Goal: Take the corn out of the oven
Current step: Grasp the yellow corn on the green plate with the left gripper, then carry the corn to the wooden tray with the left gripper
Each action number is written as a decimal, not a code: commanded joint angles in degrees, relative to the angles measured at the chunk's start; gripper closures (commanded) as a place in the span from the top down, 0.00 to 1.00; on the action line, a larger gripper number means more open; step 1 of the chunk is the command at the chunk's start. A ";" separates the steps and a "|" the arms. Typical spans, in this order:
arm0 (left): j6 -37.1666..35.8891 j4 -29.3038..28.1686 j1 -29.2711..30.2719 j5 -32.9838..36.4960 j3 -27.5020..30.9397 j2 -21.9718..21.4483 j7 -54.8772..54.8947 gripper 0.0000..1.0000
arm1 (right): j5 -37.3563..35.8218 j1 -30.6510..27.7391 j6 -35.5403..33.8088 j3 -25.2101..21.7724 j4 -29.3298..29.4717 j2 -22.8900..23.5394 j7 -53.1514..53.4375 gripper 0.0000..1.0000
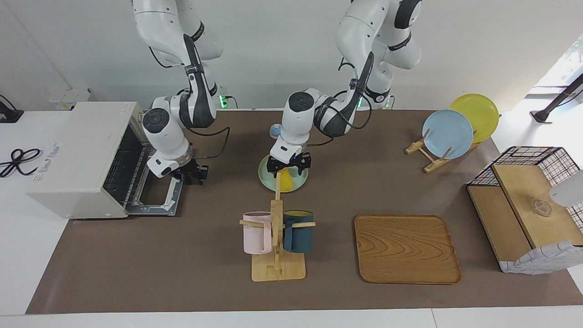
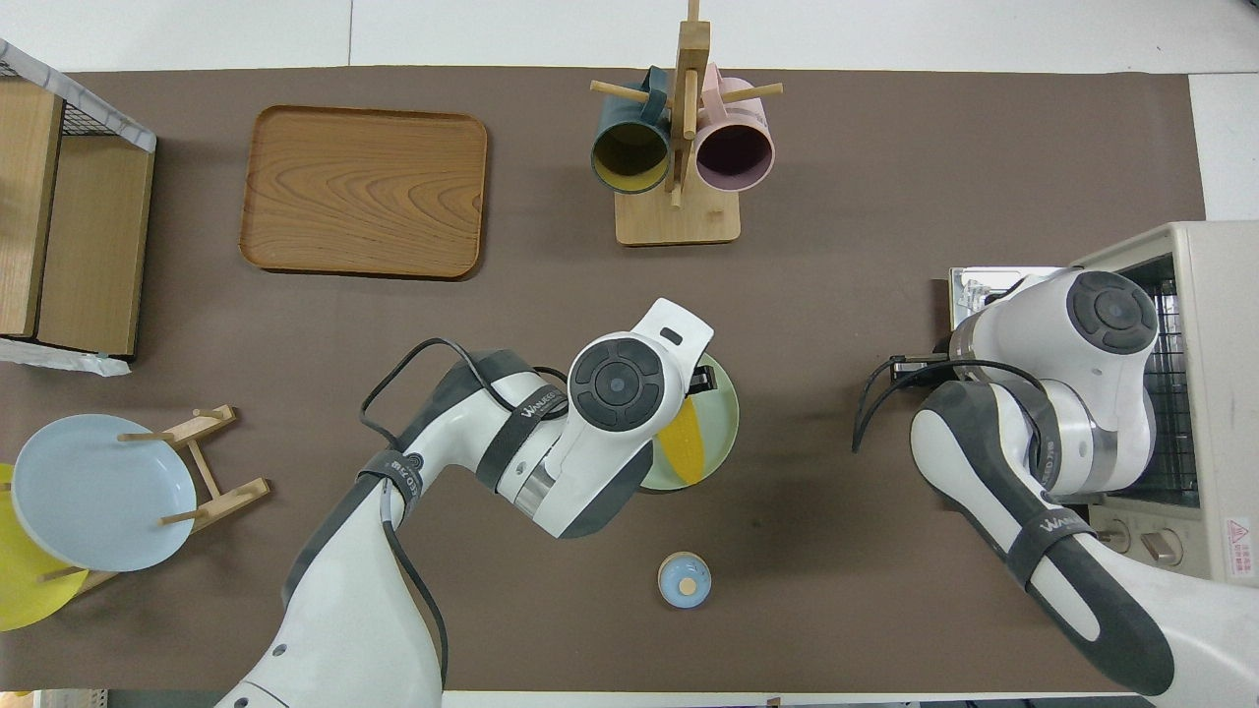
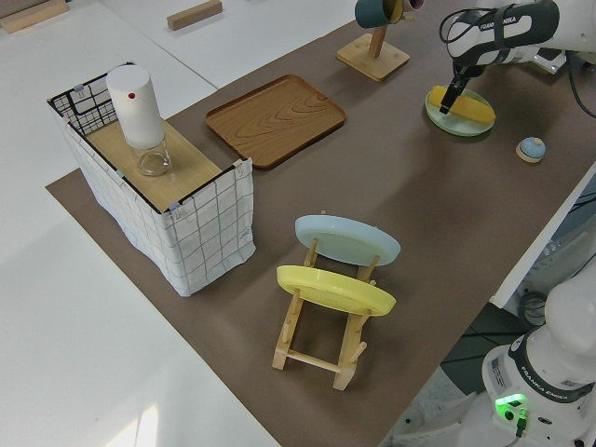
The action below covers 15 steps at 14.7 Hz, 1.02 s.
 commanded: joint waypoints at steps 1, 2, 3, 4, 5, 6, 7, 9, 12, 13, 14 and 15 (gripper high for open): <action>0.60 0.66 -1.68 -0.75 1.01 0.66 -0.27 1.00 | -2.68 -2.24 -2.06 0.50 -0.70 -1.36 -2.92 0.19; 0.42 0.65 -1.76 -0.67 1.01 0.66 -0.27 1.00 | -3.38 -2.34 -2.95 0.42 -0.52 -1.36 -3.01 0.06; 0.42 0.57 -1.85 -0.67 1.01 0.66 -0.27 0.92 | -4.00 -2.34 -3.22 0.42 -0.34 -1.36 -3.10 0.00; 0.51 0.39 -2.46 -0.67 1.01 0.66 -0.36 0.78 | -4.79 -2.34 -4.01 0.42 -0.17 -1.36 -3.19 0.00; 0.51 0.30 -2.64 -0.67 1.09 0.66 -0.36 0.67 | -5.67 -2.25 -5.49 0.50 0.79 -1.36 -3.19 0.00; 0.51 0.30 -2.90 -0.75 1.09 0.66 -0.45 0.52 | -7.94 -2.16 -9.77 0.50 3.33 -1.27 -3.19 0.00; 0.51 0.30 -2.91 -0.75 1.09 0.66 -0.53 0.33 | -9.61 -2.25 -12.34 0.50 4.92 -1.27 -3.19 0.00; 0.51 0.22 -2.91 -0.75 1.09 0.66 -0.80 0.09 | -11.29 -2.25 -15.25 0.50 6.60 -1.36 -3.37 0.00; -0.54 0.56 -2.82 -0.75 1.36 0.57 -0.89 0.00 | -11.74 -2.25 -18.94 0.50 8.62 -1.80 -3.63 0.00; -1.59 1.09 -2.82 -0.84 1.53 0.49 -0.89 0.00 | -11.74 -2.34 -20.69 0.50 9.67 -1.88 -4.50 0.00; -3.43 1.96 -2.04 -0.84 1.71 -0.12 -0.89 0.00 | -11.74 -2.60 -22.37 0.42 10.90 -1.97 -6.25 0.00; -5.88 2.67 -0.81 -0.67 1.88 -1.17 -0.36 0.00 | -11.74 -3.04 -23.77 0.33 12.13 -1.97 -7.66 0.00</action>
